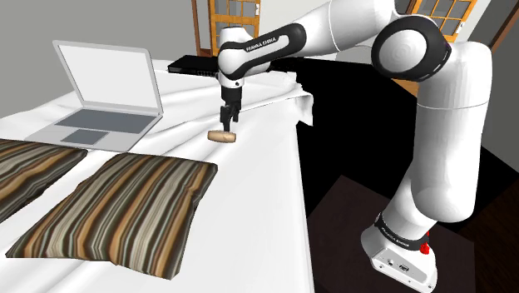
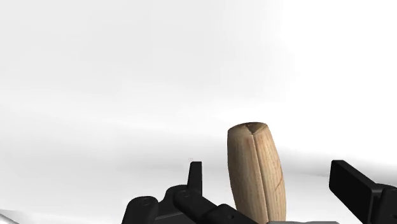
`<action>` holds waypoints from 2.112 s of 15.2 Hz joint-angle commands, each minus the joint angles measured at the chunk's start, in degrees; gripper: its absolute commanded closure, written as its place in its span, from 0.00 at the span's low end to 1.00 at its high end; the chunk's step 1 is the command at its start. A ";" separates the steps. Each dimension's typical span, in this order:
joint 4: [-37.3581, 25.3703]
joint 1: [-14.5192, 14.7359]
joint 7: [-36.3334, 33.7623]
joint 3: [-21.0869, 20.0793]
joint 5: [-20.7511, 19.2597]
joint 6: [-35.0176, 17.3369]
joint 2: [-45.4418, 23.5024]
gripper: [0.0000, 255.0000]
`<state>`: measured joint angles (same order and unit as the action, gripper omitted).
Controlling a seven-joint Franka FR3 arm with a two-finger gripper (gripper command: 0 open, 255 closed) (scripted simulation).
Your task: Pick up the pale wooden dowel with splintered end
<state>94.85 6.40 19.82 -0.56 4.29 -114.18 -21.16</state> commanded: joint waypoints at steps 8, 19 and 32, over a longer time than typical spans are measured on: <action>-4.50 0.52 1.81 -1.09 0.65 -3.29 -7.76 0.00; -4.04 0.54 1.87 -1.10 0.67 -4.29 -8.30 1.00; -8.17 0.49 1.31 -1.06 0.49 2.78 -5.35 1.00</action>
<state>87.42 6.93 21.13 -1.64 4.80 -112.32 -26.67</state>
